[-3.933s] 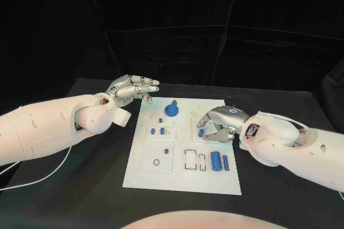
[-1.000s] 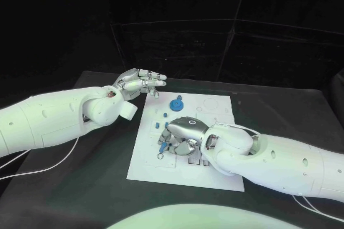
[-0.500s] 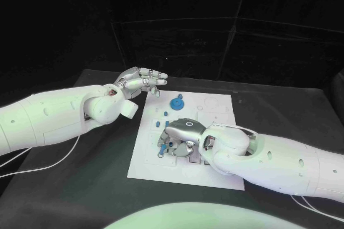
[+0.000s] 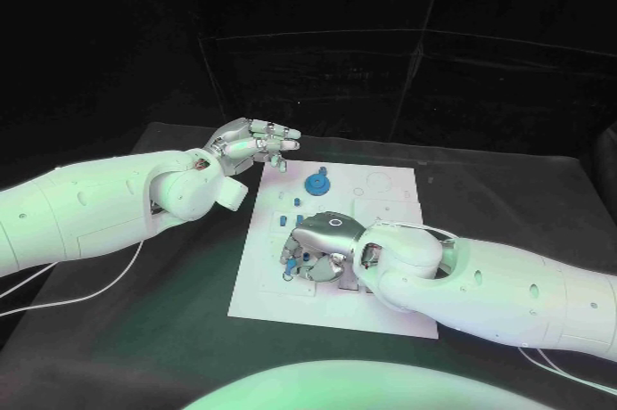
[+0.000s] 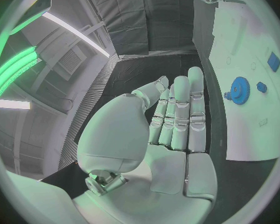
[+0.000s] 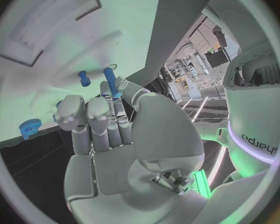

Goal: Assemble the parts on the task board

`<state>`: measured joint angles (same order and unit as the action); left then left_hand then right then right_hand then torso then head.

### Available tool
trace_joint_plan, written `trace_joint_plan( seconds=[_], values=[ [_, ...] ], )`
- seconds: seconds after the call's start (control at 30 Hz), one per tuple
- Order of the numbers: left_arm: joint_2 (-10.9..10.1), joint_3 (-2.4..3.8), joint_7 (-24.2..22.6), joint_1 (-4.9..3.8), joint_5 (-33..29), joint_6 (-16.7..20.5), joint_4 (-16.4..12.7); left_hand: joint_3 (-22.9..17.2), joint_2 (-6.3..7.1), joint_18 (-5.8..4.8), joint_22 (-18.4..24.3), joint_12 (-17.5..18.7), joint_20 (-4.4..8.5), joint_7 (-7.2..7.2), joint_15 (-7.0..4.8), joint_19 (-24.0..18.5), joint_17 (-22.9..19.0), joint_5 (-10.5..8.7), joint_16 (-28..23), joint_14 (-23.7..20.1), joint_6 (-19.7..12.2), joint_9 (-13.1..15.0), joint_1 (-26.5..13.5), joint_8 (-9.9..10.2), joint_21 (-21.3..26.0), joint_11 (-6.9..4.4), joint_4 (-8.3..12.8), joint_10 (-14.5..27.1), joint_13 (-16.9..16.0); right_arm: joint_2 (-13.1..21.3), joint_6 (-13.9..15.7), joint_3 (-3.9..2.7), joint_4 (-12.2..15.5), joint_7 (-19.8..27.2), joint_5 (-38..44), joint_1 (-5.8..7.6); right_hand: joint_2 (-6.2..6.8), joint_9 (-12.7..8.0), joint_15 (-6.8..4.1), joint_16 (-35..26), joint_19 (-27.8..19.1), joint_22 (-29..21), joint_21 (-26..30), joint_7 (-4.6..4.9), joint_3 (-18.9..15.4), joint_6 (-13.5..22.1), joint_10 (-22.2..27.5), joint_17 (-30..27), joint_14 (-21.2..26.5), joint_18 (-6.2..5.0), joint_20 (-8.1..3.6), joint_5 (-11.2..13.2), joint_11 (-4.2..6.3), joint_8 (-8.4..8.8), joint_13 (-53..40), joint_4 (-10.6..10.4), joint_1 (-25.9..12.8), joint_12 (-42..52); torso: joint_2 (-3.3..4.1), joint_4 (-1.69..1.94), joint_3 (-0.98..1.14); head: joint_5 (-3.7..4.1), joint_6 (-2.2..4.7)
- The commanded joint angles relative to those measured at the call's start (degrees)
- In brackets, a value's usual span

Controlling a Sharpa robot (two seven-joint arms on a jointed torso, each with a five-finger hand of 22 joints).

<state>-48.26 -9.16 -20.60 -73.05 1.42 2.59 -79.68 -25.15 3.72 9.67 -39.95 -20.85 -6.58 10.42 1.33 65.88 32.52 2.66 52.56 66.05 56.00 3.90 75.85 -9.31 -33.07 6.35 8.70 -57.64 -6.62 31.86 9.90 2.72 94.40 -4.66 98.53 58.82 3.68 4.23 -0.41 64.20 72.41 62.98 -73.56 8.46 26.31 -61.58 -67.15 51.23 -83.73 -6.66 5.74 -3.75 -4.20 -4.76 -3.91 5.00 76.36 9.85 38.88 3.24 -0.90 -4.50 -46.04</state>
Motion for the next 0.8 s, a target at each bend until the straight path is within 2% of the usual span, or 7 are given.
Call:
trace_joint_plan(
  seconds=[0.03,0.2,0.57,0.8],
  values=[
    [0.1,0.05,-0.2,-0.09,-0.2,-0.7,0.0,0.2,-0.58,0.70,0.1,-0.2,-0.14,0.04,0.02,-0.4,-0.1,0.16,-0.4,-0.4,-0.1,0.0,0.0,-0.3,0.3,0.07,0.0,0.5,-0.1,-0.1,-1.4,0.20,-0.1,-0.5,1.4,-0.06,-0.11,0.0,0.24,0.2,-0.1,-0.2,-0.1,0.37,0.2,-0.1,-0.1,-0.1,-0.3,0.75,0.27,-0.2,-0.44,0.19,0.0,0.0,-0.4,-0.3,0.02,0.02,-0.01,-0.03,-0.09],
    [0.1,0.05,-0.2,-0.09,-0.2,-0.8,0.0,0.2,-0.58,0.70,0.1,-0.2,-0.14,0.04,0.02,-0.4,-0.1,0.16,-0.4,-0.4,-0.1,0.0,0.0,-0.3,0.3,0.07,0.0,0.5,-0.1,0.0,-1.1,0.32,0.2,0.0,1.6,-0.07,-0.07,0.0,0.24,0.2,-0.1,-0.2,-0.1,0.36,0.2,-0.1,-0.2,-0.2,-0.3,0.75,0.28,-0.3,-0.44,0.19,0.0,0.0,-0.4,-0.4,-0.02,0.03,0.01,-0.08,-0.14],
    [0.1,0.05,-0.1,-0.09,-0.2,-1.0,0.1,0.3,-0.69,0.72,0.1,-0.4,-0.16,0.02,0.02,-0.5,-0.2,0.16,-0.3,-0.5,-0.1,0.0,0.1,-0.3,0.4,0.07,0.0,0.6,-0.1,0.4,2.0,0.38,0.9,1.4,1.6,-0.14,-0.03,0.0,0.22,0.3,-0.1,0.0,-0.2,0.35,0.5,-0.2,-0.5,0.0,-0.3,0.75,0.29,-1.4,-0.41,0.20,0.0,0.2,-0.2,-0.7,-0.02,0.02,0.00,-0.21,-0.11],
    [0.2,0.05,0.0,-0.09,-0.2,-1.1,0.1,0.3,-0.69,0.72,0.1,-0.4,-0.16,0.02,0.02,-0.5,-0.2,0.16,-0.3,-0.5,-0.1,0.0,0.1,-0.3,0.4,0.07,0.0,0.6,-0.1,0.4,2.4,0.38,1.0,1.8,1.6,-0.17,-0.02,0.0,0.22,0.4,-0.1,0.1,-0.3,0.35,0.6,-0.3,-0.5,0.1,-0.3,0.78,0.29,-1.6,-0.41,0.21,0.0,0.2,-0.2,-0.8,-0.02,0.03,-0.02,-0.27,-0.12]
  ],
)
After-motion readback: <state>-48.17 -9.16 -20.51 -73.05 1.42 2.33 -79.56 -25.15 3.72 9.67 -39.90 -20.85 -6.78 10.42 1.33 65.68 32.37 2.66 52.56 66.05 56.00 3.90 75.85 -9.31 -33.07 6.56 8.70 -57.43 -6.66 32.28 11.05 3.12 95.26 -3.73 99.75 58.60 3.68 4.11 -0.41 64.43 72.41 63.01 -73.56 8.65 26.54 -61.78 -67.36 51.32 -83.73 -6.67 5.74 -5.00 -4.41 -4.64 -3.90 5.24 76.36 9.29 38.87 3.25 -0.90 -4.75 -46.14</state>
